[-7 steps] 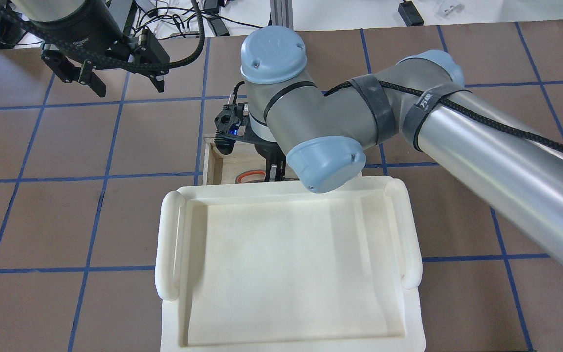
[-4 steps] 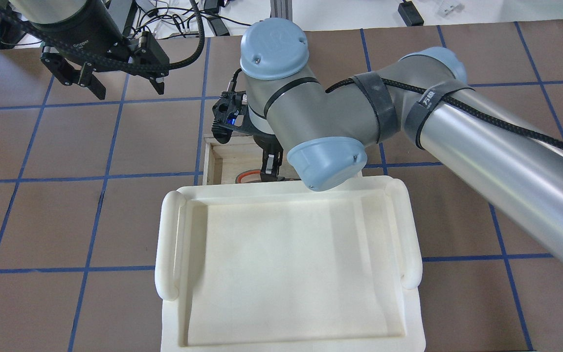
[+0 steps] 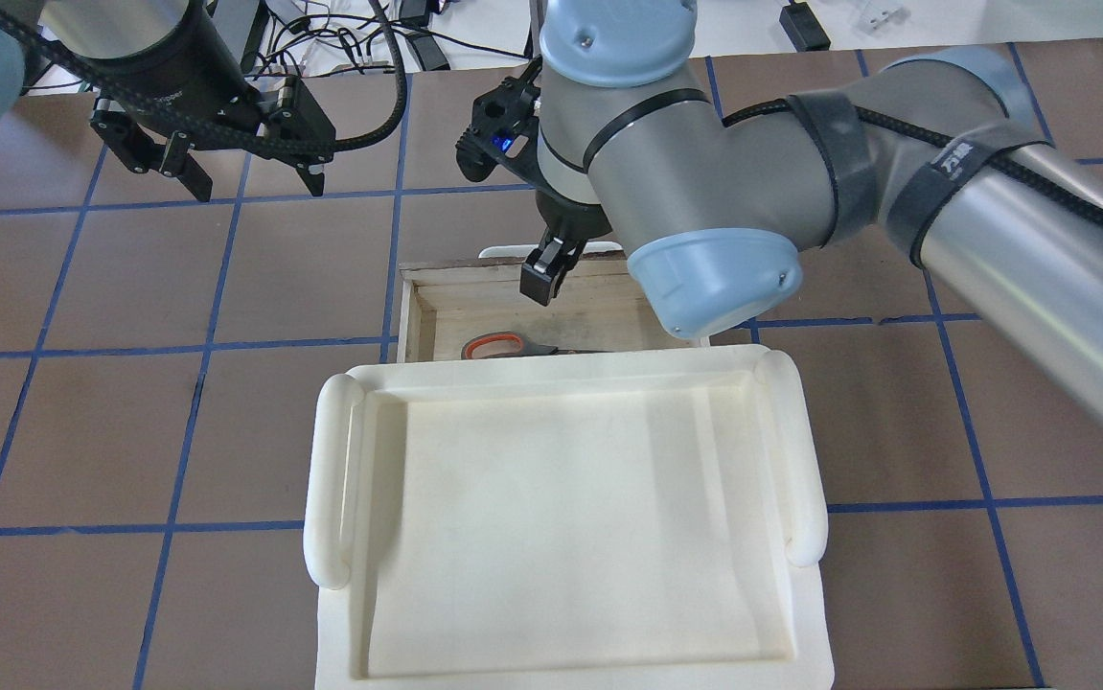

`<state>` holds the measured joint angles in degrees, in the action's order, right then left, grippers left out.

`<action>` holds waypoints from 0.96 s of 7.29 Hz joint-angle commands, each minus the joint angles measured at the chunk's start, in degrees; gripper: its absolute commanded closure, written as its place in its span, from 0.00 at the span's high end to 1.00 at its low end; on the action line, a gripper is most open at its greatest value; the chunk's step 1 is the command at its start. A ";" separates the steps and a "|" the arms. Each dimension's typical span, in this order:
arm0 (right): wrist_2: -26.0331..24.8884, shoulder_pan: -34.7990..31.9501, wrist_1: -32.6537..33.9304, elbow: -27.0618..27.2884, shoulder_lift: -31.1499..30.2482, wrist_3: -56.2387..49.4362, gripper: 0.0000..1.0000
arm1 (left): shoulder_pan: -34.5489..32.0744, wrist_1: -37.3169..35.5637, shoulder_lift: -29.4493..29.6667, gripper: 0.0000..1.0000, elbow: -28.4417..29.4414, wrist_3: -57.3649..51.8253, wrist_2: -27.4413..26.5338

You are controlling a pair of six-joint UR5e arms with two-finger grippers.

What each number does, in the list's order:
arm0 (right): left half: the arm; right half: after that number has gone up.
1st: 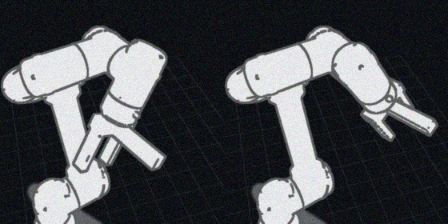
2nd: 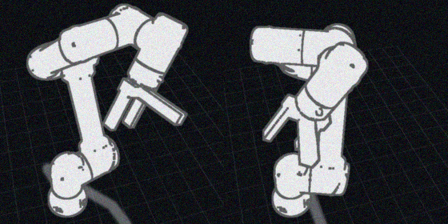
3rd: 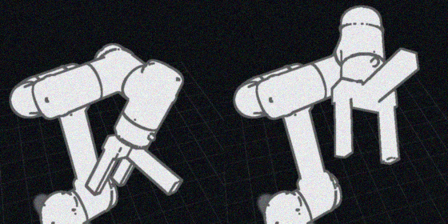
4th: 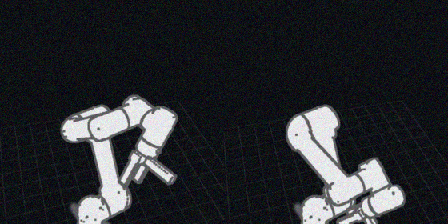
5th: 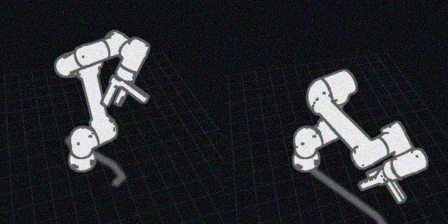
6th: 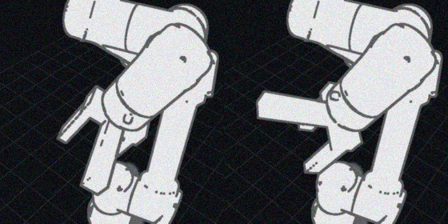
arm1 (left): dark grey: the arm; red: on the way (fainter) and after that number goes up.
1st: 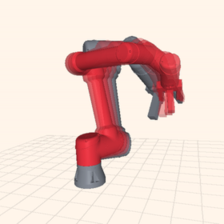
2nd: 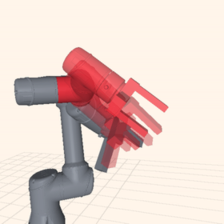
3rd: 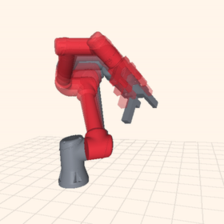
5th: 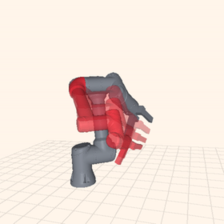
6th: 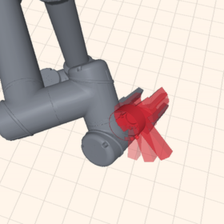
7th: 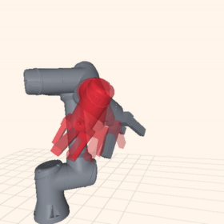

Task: Put scissors in drawer and close it
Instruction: 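Raise the right gripper out of the drawer and draw it back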

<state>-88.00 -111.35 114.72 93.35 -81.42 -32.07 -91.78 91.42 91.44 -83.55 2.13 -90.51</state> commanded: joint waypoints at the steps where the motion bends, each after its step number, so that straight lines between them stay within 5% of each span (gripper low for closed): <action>1: 0.29 1.66 -3.34 -0.01 -4.52 9.72 1.00 | -1.37 -3.25 2.06 1.00 1.10 -0.19 -0.10; 5: 0.20 1.92 -10.80 -0.01 -9.01 33.38 1.00 | -3.05 -3.53 10.41 1.00 9.10 0.86 0.86; 7: -0.41 2.54 -13.73 0.26 -9.36 37.78 1.00 | -3.75 -11.76 15.32 1.00 10.77 1.12 4.45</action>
<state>-87.97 -109.32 102.67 93.47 -90.22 2.52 -94.99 83.86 103.79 -73.96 3.04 -87.97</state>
